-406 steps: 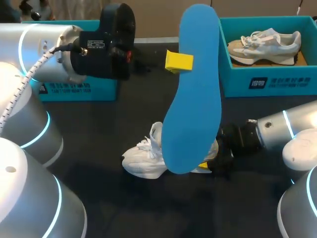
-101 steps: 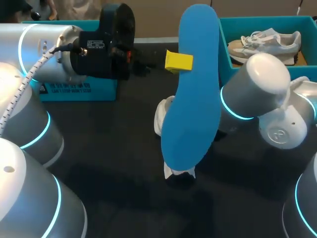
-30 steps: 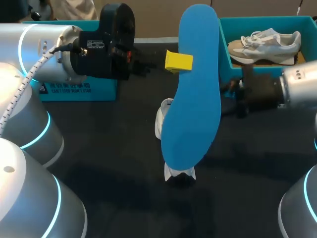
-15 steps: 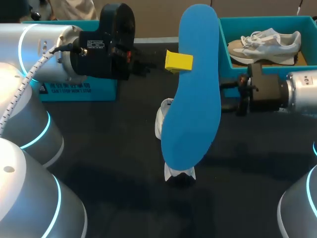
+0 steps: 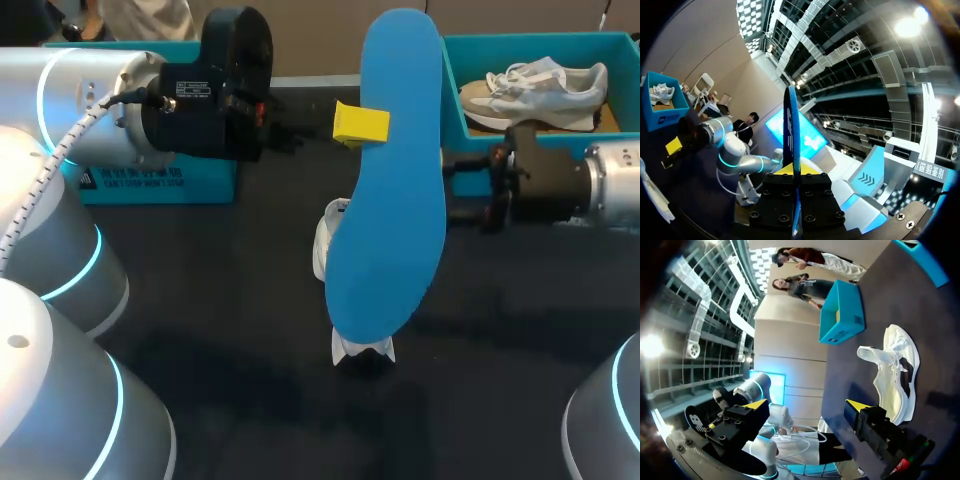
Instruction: Take the shoe out of the shoebox, open the shoe tongue, remove and reinsert the insole, then place the shoe into the shoebox
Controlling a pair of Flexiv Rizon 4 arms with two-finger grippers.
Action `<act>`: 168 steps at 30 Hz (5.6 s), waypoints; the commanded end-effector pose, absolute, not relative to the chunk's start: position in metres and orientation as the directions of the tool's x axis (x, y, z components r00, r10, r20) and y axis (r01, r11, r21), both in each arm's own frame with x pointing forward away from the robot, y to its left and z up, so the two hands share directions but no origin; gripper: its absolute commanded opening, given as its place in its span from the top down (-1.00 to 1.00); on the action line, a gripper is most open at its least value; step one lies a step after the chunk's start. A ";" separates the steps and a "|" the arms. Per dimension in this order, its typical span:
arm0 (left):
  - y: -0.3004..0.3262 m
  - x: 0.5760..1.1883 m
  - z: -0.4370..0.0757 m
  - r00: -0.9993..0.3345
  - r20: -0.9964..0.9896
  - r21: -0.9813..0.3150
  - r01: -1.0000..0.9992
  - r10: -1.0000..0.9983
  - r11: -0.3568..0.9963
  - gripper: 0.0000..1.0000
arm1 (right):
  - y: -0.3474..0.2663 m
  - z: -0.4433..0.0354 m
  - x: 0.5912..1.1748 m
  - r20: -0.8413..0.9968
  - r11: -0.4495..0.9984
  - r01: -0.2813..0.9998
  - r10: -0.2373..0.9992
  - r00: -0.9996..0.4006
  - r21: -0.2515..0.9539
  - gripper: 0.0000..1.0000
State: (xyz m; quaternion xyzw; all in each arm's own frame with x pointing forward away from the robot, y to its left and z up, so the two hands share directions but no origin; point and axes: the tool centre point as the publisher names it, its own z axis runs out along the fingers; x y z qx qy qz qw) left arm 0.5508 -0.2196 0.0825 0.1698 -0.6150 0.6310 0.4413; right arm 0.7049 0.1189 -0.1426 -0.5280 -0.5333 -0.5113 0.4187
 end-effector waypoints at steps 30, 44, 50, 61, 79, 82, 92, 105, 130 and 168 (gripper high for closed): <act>-0.189 0.569 0.013 -0.910 -0.154 -0.978 0.194 0.385 0.069 1.00 | 0.119 -0.141 0.706 0.986 -0.077 0.992 0.141 -0.091 0.102 -1.00; -0.187 0.587 -0.013 -0.799 -0.463 -0.875 0.481 0.384 -0.056 1.00 | 0.119 -0.141 0.706 0.986 -0.077 0.992 0.141 -0.091 0.102 -1.00; -0.187 0.587 -0.013 -0.799 -0.463 -0.875 0.481 0.384 -0.056 1.00 | 0.119 -0.141 0.706 0.986 -0.077 0.992 0.141 -0.091 0.102 -1.00; -0.181 0.595 -0.035 -0.689 -0.635 -0.757 0.645 0.349 -0.104 1.00 | 0.119 -0.141 0.706 0.986 -0.077 0.992 0.141 -0.091 0.102 -1.00; -0.171 0.625 -0.114 0.360 -0.929 0.333 0.915 0.086 -0.230 1.00 | 0.119 -0.141 0.706 0.986 -0.077 0.992 0.141 -0.091 0.102 -1.00; -0.171 0.627 -0.118 0.383 -0.922 0.364 0.908 0.059 -0.209 1.00 | 0.119 -0.141 0.706 0.986 -0.077 0.992 0.141 -0.091 0.102 -1.00; -0.171 0.627 -0.118 0.383 -0.922 0.364 0.908 0.059 -0.209 1.00 | 0.119 -0.141 0.706 0.986 -0.077 0.992 0.141 -0.091 0.102 -1.00; -0.163 0.642 -0.146 0.375 -0.918 0.371 0.927 0.133 -0.049 1.00 | 0.116 -0.135 0.697 0.984 -0.105 0.988 0.150 -0.095 0.111 -1.00; -0.173 0.657 -0.154 0.284 -0.948 0.289 0.957 0.147 0.014 1.00 | 0.141 -0.126 0.682 0.994 -0.024 0.998 0.094 -0.061 0.063 -1.00; -0.202 0.663 -0.152 0.246 -0.957 0.249 0.968 0.153 0.004 1.00 | 0.192 -0.140 0.702 0.999 -0.035 0.999 0.036 -0.002 0.003 0.22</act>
